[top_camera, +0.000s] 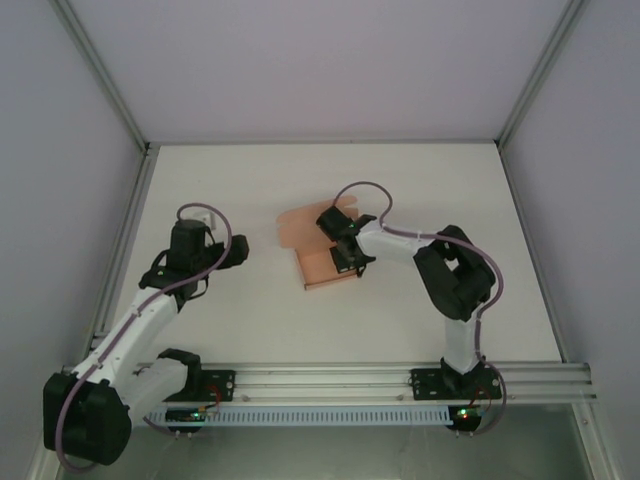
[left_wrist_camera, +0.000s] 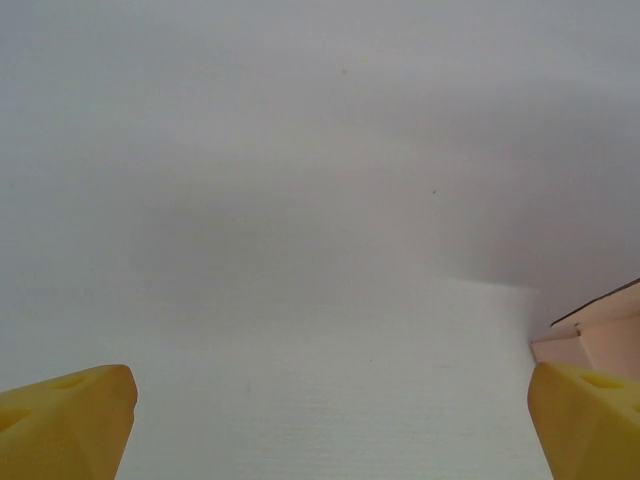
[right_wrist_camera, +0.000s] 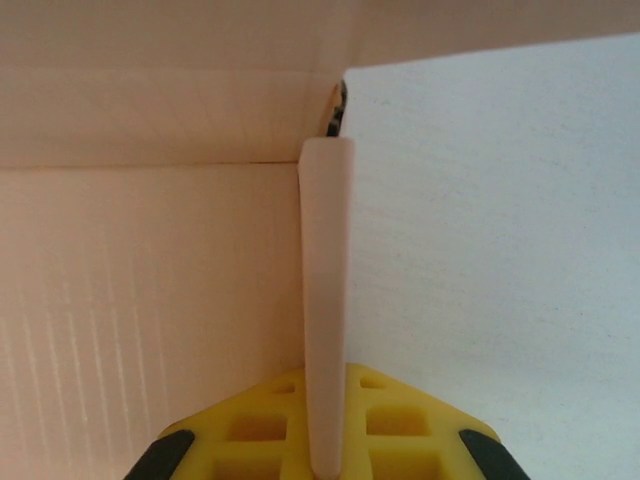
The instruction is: Assemble paper box
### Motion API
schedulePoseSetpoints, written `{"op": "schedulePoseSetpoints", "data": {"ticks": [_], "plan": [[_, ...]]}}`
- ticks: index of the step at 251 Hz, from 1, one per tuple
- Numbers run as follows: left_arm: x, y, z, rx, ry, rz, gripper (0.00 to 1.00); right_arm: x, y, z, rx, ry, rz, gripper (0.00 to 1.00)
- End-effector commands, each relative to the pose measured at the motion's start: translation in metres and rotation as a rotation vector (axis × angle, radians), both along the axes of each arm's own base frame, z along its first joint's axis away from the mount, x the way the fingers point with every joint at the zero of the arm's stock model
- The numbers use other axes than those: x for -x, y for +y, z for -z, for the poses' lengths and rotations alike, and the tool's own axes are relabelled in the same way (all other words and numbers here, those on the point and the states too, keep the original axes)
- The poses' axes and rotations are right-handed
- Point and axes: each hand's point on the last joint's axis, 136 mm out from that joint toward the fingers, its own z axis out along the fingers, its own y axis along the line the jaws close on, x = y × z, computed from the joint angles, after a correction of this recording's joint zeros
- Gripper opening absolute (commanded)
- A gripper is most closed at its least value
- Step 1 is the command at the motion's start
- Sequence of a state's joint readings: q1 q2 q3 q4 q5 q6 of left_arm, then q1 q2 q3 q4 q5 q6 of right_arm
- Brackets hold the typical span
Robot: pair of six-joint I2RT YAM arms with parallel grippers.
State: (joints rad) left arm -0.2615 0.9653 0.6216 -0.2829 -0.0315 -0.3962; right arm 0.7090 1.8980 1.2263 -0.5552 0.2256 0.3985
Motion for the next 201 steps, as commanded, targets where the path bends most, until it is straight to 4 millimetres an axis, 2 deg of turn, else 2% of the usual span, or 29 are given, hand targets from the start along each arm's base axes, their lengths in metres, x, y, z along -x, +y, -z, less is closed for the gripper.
{"op": "schedulePoseSetpoints", "data": {"ticks": [1,28,47,66,89,117,153,177,201], "plan": [[-0.009,-0.006,0.004,0.048,0.0,0.003,0.99,-0.009,0.019,-0.022,-0.19,-0.07,-0.06,0.0],[-0.018,-0.023,0.009,0.11,0.018,0.054,0.99,-0.017,0.052,-0.075,-0.425,-0.21,-0.184,0.0],[-0.024,-0.048,0.008,0.195,0.01,0.159,1.0,-0.015,0.072,-0.112,-0.583,-0.296,-0.277,0.0],[-0.028,-0.072,0.0,0.281,-0.016,0.274,1.0,-0.01,0.084,-0.139,-0.694,-0.362,-0.355,0.0],[-0.028,-0.101,-0.017,0.38,-0.061,0.429,1.0,-0.008,0.091,-0.158,-0.758,-0.423,-0.398,0.0],[-0.024,-0.128,-0.035,0.45,-0.107,0.574,0.99,-0.004,0.098,-0.173,-0.826,-0.467,-0.456,0.0],[-0.016,-0.153,-0.046,0.494,-0.138,0.7,1.0,0.001,0.109,-0.188,-0.901,-0.505,-0.523,0.0],[-0.013,-0.163,-0.052,0.51,-0.148,0.75,1.0,0.002,0.112,-0.185,-0.871,-0.51,-0.559,0.0],[-0.011,-0.17,-0.059,0.52,-0.172,0.788,1.0,0.001,0.115,-0.173,-0.789,-0.51,-0.568,0.0]]}}
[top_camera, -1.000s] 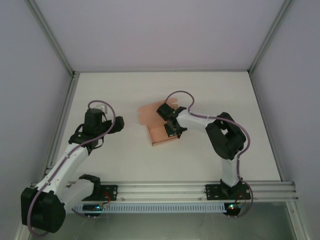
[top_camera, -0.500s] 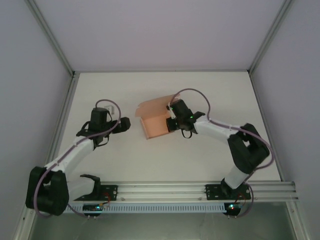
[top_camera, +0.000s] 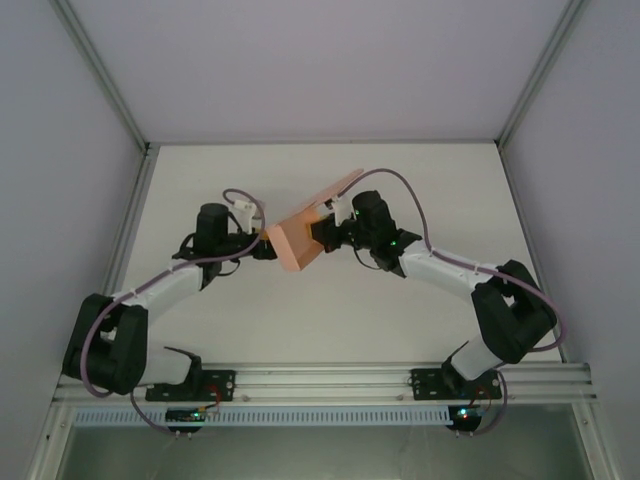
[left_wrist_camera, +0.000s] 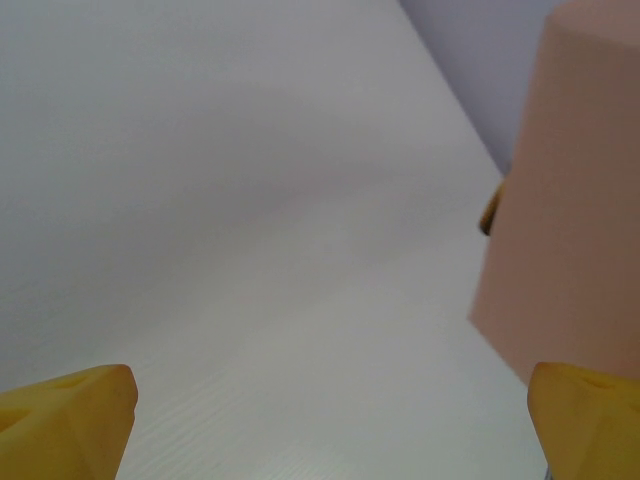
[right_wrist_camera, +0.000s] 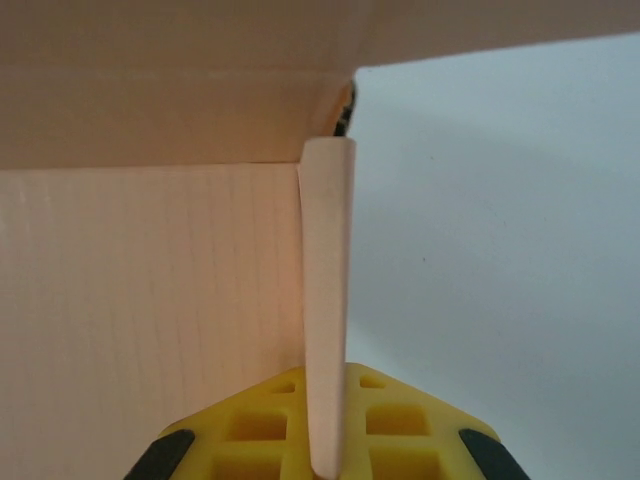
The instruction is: Assemble paper box
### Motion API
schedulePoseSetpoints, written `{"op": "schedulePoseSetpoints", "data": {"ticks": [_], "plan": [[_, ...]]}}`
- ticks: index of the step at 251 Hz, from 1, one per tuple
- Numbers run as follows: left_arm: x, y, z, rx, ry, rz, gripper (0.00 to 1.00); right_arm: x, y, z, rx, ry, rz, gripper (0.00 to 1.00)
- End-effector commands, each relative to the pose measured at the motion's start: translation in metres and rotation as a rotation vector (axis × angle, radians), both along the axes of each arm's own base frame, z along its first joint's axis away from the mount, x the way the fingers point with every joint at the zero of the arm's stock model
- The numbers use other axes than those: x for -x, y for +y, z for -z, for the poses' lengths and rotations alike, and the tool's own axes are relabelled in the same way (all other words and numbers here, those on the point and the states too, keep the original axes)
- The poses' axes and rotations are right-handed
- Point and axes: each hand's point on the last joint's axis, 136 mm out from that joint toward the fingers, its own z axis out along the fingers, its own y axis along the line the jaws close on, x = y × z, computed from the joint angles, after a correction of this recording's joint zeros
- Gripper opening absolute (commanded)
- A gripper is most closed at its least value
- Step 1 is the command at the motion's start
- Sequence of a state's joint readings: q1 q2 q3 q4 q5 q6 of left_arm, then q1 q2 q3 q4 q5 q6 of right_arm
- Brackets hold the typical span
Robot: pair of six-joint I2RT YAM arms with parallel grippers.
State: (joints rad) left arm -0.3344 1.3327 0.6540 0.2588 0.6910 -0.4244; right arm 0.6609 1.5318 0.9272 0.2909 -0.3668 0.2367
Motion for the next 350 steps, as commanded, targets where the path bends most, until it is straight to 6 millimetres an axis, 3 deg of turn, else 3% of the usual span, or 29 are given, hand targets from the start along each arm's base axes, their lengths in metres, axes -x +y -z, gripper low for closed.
{"op": "schedulePoseSetpoints", "data": {"ticks": [1,31,68,95,136,167,200,240,261,280,324,350], "plan": [[0.002,-0.02,-0.04,0.085,-0.124,0.112,1.0,0.002,0.011,0.0,0.049,-0.077,-0.043,0.0],[0.002,-0.026,-0.049,0.086,-0.149,0.138,0.99,-0.008,0.01,0.016,0.149,-0.084,0.036,0.0],[0.002,-0.031,-0.057,0.077,-0.174,0.149,1.0,-0.036,-0.008,0.028,0.334,-0.125,0.307,0.0],[0.003,-0.032,-0.059,0.066,-0.186,0.148,1.0,-0.037,-0.005,0.044,0.373,-0.06,0.383,0.0],[0.0,-0.022,-0.053,0.007,-0.191,0.087,1.0,-0.034,-0.006,0.033,0.339,-0.09,0.358,0.0],[-0.011,0.003,-0.037,-0.109,-0.17,-0.077,0.99,-0.029,-0.027,0.01,0.317,-0.103,0.39,0.0],[-0.028,0.068,-0.002,-0.351,-0.055,-0.389,1.0,-0.016,-0.065,0.001,0.313,-0.034,0.461,0.0],[-0.02,0.151,0.023,-0.555,0.099,-0.715,1.0,-0.003,-0.118,0.037,0.449,0.149,0.585,0.01],[-0.012,0.177,0.026,-0.644,0.138,-0.815,1.0,0.0,-0.133,0.059,0.532,0.205,0.641,0.01],[-0.009,0.179,0.027,-0.659,0.144,-0.816,1.0,0.001,-0.144,0.079,0.578,0.281,0.732,0.01],[-0.011,0.164,0.026,-0.59,0.116,-0.756,1.0,0.017,-0.14,0.132,0.727,0.453,0.757,0.0],[-0.011,0.161,0.026,-0.582,0.11,-0.738,1.0,0.02,-0.135,0.152,0.756,0.503,0.769,0.0]]}}
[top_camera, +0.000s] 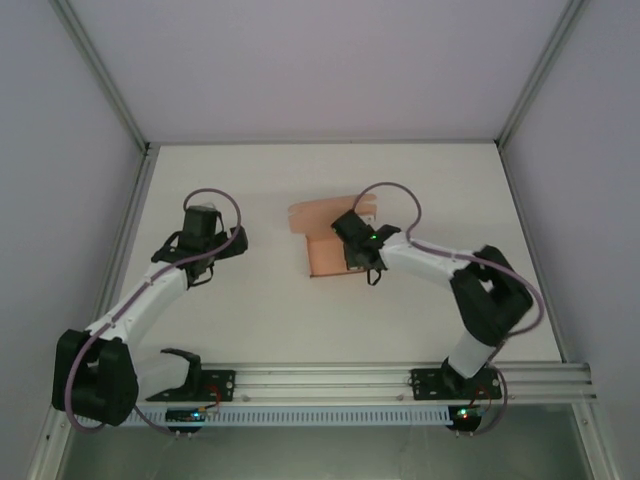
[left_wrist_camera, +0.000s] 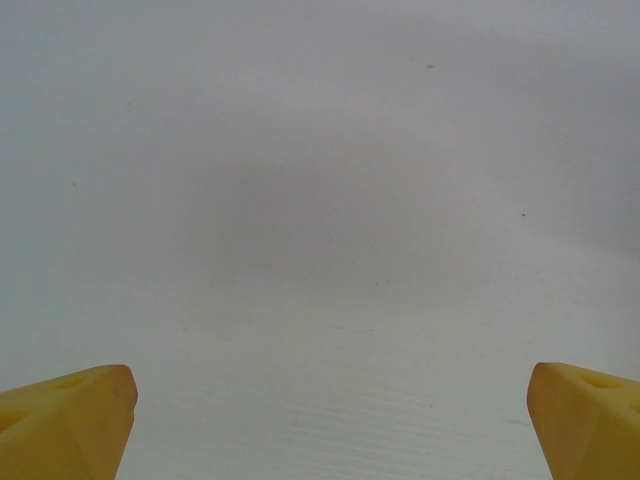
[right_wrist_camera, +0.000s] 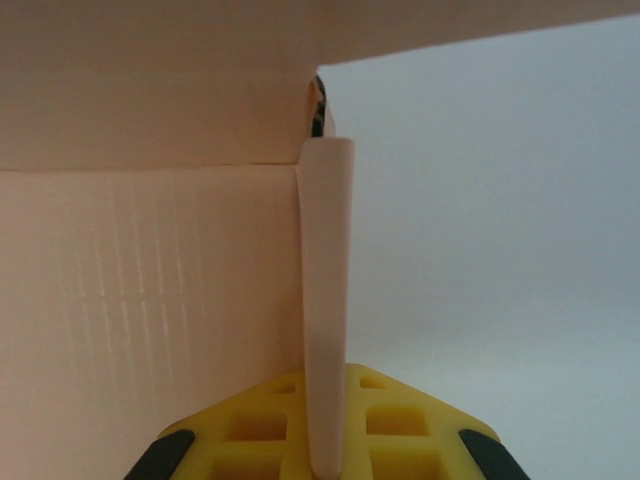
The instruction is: Assemble paper box
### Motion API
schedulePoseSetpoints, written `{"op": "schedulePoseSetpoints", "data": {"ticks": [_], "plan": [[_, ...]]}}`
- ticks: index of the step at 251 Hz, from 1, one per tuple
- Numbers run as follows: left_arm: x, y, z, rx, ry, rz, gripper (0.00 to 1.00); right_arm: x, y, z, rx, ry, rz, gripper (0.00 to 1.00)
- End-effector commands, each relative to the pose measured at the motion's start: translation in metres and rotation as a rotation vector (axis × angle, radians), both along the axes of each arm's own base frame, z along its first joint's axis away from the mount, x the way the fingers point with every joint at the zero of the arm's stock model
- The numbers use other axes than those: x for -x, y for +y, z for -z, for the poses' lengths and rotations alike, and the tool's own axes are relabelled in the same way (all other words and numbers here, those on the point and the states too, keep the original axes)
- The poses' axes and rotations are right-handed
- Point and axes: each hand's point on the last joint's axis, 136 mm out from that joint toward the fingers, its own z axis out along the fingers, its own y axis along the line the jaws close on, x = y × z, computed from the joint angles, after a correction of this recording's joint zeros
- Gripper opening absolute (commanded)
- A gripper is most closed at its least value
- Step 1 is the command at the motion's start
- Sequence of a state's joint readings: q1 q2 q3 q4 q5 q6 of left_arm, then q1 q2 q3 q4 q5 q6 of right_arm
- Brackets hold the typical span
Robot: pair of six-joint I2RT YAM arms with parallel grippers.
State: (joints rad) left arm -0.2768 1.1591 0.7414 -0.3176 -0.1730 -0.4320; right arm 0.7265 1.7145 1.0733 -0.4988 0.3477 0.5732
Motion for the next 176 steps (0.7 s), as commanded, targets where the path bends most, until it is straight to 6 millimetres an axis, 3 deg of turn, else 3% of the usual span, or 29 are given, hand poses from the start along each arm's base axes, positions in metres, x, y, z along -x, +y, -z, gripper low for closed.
{"op": "schedulePoseSetpoints", "data": {"ticks": [1,18,78,113,176], "plan": [[0.003,-0.001,-0.004,0.007,-0.016,0.011,1.0,0.009,-0.005,0.011,0.033,0.064,0.094,0.0],[0.003,-0.001,-0.004,0.003,-0.013,0.014,1.0,0.011,-0.004,0.02,0.037,0.081,0.105,0.0],[0.002,-0.016,-0.007,0.05,-0.034,0.089,1.0,0.018,-0.003,0.029,0.033,0.105,0.138,0.2],[0.001,-0.032,-0.012,0.101,-0.058,0.168,0.99,0.015,-0.001,0.013,-0.009,0.06,0.124,0.39],[-0.001,-0.06,-0.026,0.144,-0.105,0.31,1.0,0.008,-0.004,-0.024,-0.05,-0.05,0.069,0.59]]}}
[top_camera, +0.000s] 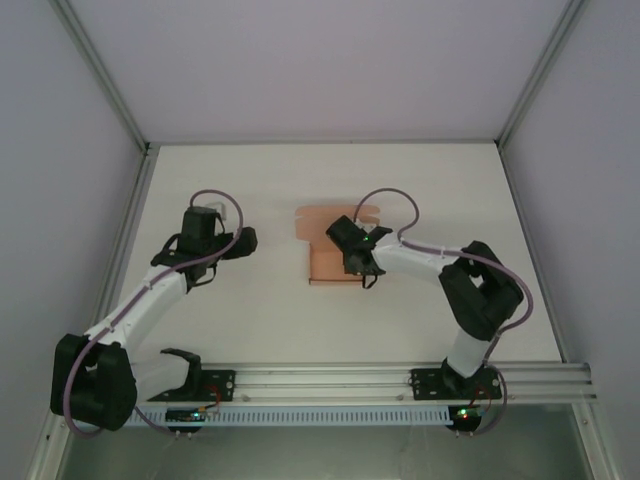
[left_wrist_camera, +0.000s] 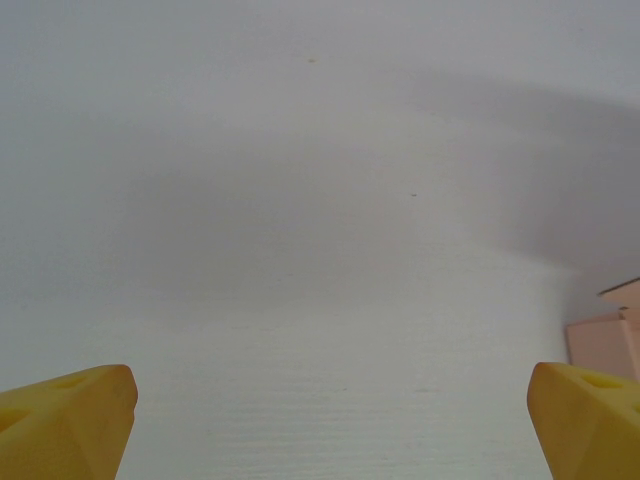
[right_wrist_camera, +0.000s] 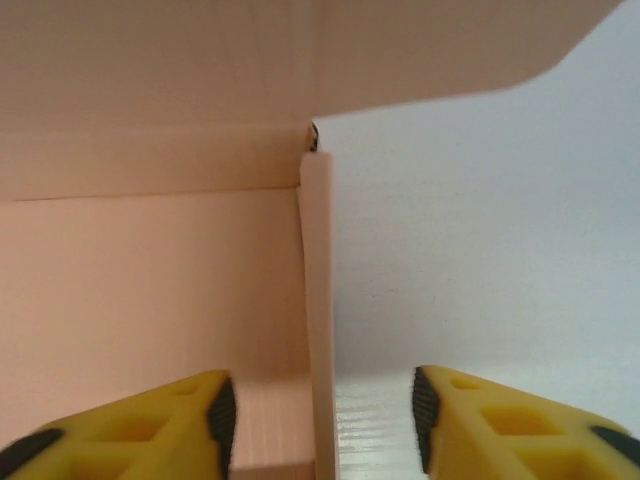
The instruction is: Assemble paper box
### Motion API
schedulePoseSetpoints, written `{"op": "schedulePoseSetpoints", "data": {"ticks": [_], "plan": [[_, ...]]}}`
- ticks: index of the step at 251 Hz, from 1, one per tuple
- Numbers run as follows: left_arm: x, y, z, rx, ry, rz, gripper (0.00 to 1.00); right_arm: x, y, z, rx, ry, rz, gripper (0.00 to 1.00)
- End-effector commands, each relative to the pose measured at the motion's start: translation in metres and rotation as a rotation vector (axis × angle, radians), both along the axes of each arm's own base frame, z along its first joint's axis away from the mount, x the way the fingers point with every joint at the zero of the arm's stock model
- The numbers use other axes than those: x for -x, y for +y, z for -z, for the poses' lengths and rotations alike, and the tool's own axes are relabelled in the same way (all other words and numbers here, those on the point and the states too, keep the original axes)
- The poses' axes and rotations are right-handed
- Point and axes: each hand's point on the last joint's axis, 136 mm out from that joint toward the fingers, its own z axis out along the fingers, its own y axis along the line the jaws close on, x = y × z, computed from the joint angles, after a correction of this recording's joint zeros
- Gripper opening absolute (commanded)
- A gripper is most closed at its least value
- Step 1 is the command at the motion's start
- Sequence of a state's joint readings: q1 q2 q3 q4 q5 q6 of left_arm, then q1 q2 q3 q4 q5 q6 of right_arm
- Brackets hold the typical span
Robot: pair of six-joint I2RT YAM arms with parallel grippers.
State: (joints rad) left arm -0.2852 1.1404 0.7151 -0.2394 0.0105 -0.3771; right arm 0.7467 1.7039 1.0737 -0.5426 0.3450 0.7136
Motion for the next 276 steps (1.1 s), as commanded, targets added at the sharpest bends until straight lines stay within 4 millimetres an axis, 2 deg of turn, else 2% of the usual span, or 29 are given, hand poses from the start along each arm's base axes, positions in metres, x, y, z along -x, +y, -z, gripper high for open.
{"op": "schedulePoseSetpoints", "data": {"ticks": [1,26,40,60,81,100,116,133,147,153,156,166,205,220,245,276], "plan": [[-0.001,-0.025,-0.02,0.043,-0.072,0.136,1.0,-0.003,-0.004,-0.025,-0.003,-0.072,-0.037,0.6],[0.001,-0.054,-0.034,0.048,-0.123,0.295,1.0,-0.006,-0.009,-0.057,0.038,-0.157,-0.169,0.76],[-0.001,-0.068,-0.042,0.037,-0.161,0.362,0.99,-0.007,-0.014,-0.076,0.085,-0.209,-0.252,0.98],[-0.002,-0.092,-0.052,0.035,-0.196,0.478,1.0,-0.011,-0.018,-0.102,0.118,-0.292,-0.353,0.99],[-0.006,-0.113,-0.059,0.053,-0.203,0.585,1.0,-0.012,-0.008,-0.119,0.087,-0.357,-0.549,0.99],[-0.013,-0.125,-0.062,0.045,-0.198,0.662,1.0,-0.009,0.005,-0.131,0.008,-0.389,-0.743,0.99],[-0.023,-0.132,-0.065,0.026,-0.187,0.698,1.0,-0.016,0.005,-0.145,-0.038,-0.414,-0.798,0.99],[-0.027,-0.141,-0.064,0.013,-0.16,0.775,1.0,-0.02,0.003,-0.152,-0.107,-0.376,-0.854,0.99],[-0.028,-0.151,-0.061,0.011,-0.136,0.852,1.0,-0.021,0.005,-0.154,-0.135,-0.323,-0.921,0.99],[-0.028,-0.155,-0.058,0.01,-0.124,0.887,1.0,-0.021,0.003,-0.146,-0.135,-0.285,-0.941,0.99],[-0.028,-0.156,-0.057,0.009,-0.12,0.902,1.0,-0.026,0.004,-0.153,-0.132,-0.295,-0.951,0.99],[-0.03,-0.159,-0.052,-0.004,-0.101,0.935,1.0,-0.034,0.002,-0.151,-0.116,-0.281,-0.987,0.99],[-0.037,-0.168,-0.036,-0.038,-0.041,1.026,1.0,-0.055,-0.01,-0.128,-0.085,-0.151,-1.057,0.95],[-0.042,-0.172,-0.033,-0.043,-0.043,1.049,0.97,-0.064,-0.013,-0.122,-0.094,-0.111,-1.061,0.88],[-0.042,-0.175,-0.024,-0.048,-0.004,1.082,0.87,-0.074,-0.016,-0.113,-0.109,-0.043,-1.051,0.63],[-0.041,-0.181,-0.019,-0.036,0.017,1.112,0.69,-0.072,-0.014,-0.105,-0.146,-0.012,-1.092,0.56]]}}
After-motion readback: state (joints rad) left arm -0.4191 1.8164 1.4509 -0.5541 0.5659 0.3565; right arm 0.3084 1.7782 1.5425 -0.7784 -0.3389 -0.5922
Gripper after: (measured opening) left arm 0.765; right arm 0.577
